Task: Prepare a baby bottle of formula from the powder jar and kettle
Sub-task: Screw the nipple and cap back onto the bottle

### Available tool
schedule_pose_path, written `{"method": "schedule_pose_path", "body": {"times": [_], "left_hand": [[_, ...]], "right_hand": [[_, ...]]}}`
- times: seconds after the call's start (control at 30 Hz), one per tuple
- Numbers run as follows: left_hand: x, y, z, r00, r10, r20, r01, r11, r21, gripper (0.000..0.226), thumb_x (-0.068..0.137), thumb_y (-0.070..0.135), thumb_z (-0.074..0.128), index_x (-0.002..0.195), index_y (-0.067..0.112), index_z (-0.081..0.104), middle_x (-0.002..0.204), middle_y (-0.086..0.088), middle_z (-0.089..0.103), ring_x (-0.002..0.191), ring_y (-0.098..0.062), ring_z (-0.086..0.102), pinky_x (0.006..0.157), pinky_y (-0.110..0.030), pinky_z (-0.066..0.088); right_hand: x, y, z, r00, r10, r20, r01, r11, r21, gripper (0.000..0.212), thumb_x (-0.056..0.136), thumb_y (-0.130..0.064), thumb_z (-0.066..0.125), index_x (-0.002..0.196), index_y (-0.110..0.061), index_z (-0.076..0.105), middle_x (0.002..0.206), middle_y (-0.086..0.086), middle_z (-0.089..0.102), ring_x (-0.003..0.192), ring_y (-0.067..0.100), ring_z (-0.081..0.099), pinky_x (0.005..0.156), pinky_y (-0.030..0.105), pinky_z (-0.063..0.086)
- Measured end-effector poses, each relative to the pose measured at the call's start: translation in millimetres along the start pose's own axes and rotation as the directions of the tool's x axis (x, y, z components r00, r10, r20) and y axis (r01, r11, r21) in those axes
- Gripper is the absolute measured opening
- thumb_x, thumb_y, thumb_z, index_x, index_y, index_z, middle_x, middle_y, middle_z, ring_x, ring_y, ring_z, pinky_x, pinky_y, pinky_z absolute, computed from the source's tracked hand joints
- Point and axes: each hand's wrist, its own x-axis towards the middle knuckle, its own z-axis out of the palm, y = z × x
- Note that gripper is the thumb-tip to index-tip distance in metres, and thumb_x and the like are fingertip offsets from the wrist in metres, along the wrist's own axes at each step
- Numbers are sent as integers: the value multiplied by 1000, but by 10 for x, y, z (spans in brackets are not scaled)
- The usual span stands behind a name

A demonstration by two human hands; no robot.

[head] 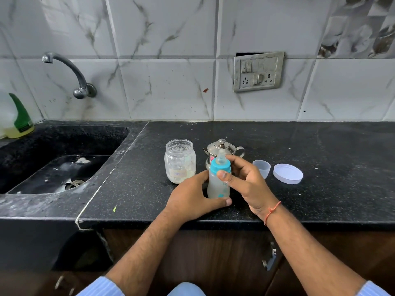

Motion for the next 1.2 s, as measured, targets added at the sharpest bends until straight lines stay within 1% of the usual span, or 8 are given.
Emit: {"method": "schedule_pose_path", "body": {"times": [0.1,0.23,0.4,0.53,0.73,0.9,1.03,1.2], "left_hand": [[9,-47,-27,997,46,54,-47,999,13,62,83,58,88,135,34,66,90,28,70,77,15,63,73,-19,51],[40,-114,-60,991,86,103,-84,996,-18,49,92,42,86,135,28,68,78,19,64,57,2,53,61,-17,38],[30,-102,0,998,45,46,-43,999,-26,62,75,63,86,125,33,66,107,19,77,85,4,68,81,-32,59],[44,-65,58,998,-37,-54,37,999,-1,65,65,66,93,113,36,60,110,24,72,103,5,69,88,-32,60],[74,-40,15,1000,-8,6,8,998,59,80,64,82,78,128,38,61,115,24,74,105,2,71,91,-38,62],[60,-70,-39,999,32,37,-31,999,-26,49,83,54,89,120,29,68,81,27,69,65,6,60,64,-23,49],[47,-58,52,998,-38,-52,34,996,-84,65,66,73,86,115,34,70,104,19,79,95,-3,76,87,-43,65],[-92,119,127,962,-105,-253,144,979,141,68,63,84,80,108,37,61,98,21,74,89,-2,72,80,-37,63]], "right_hand": [[1,17,-8,1000,-17,5,17,1000,-8,35,87,-21,79,120,-32,76,123,3,78,117,17,70,99,32,58],[3,27,-34,997,-15,80,19,999,-51,48,98,-22,70,145,-19,63,141,2,70,135,24,63,113,43,51],[7,45,-59,996,-14,88,21,997,-74,41,100,-18,69,140,-10,66,140,4,71,135,27,63,116,52,49],[40,83,-50,998,-34,45,39,991,-127,45,96,-23,72,139,-9,67,134,5,74,130,27,67,113,50,52],[64,114,-56,999,-32,20,34,993,-111,49,95,-26,76,141,-11,66,133,5,75,130,26,67,113,50,52],[57,107,-55,999,-31,27,34,994,-106,48,95,-25,74,141,-12,66,133,2,75,130,23,67,111,43,53],[67,117,-49,998,-58,10,58,990,-127,47,95,-24,75,139,-12,68,130,3,76,127,25,69,103,32,56],[54,111,-7,997,-70,-10,68,985,-158,44,94,-23,77,137,-16,69,126,-1,78,120,20,72,98,29,58]]}}
